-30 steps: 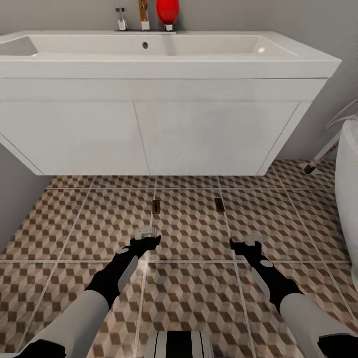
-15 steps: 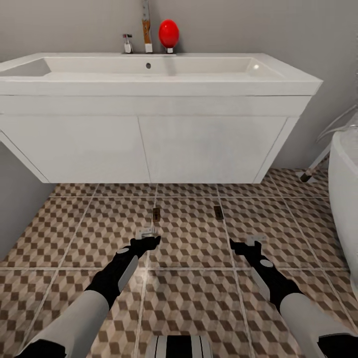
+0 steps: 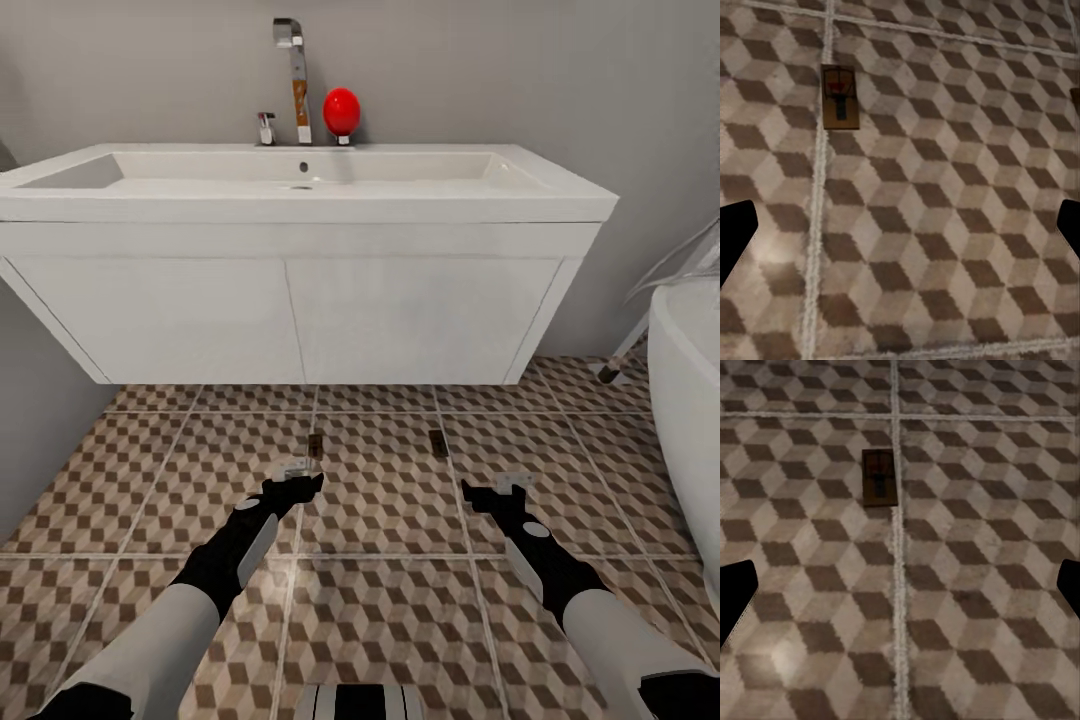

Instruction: Take the four mousetraps from the cabinet in the bathroom and place them on the bathroom floor. Make sure all four end up on the same floor surface, and ensure that at least two of them are either under or directly next to the same bathroom sink.

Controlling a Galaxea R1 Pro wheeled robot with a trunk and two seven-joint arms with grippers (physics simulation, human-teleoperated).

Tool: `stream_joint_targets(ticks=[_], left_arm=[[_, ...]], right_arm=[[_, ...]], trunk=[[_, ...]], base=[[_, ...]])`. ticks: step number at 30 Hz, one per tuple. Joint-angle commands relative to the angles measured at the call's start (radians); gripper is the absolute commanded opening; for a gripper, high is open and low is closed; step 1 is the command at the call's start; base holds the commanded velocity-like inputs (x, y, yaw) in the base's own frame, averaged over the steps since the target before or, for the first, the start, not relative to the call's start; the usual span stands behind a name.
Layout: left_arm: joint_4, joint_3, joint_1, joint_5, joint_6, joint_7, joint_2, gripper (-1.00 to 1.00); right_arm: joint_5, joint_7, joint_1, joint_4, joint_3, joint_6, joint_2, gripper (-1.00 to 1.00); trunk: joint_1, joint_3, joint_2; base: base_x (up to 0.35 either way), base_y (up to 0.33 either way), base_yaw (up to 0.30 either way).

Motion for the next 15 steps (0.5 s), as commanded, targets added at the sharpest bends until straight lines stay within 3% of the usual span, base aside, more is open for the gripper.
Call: stream_joint_targets(ticks=[1, 15], left_arm=[[0.000, 0.000, 0.000, 0.000, 0.000, 0.000, 0.000, 1.00], [-0.001, 0.000, 0.000, 0.001, 0.000, 0.000, -0.001, 1.00]], right_arm=[[0.000, 0.000, 0.000, 0.000, 0.000, 0.000, 0.000, 1.00], [0.000, 0.000, 0.000, 0.000, 0.001, -0.001, 0.000, 1.00]], trunk=[[0.000, 0.004, 0.000], [-0.007, 0.058, 0.004]], base=[[0.000, 0.000, 0.000], [0.000, 0.000, 0.000]])
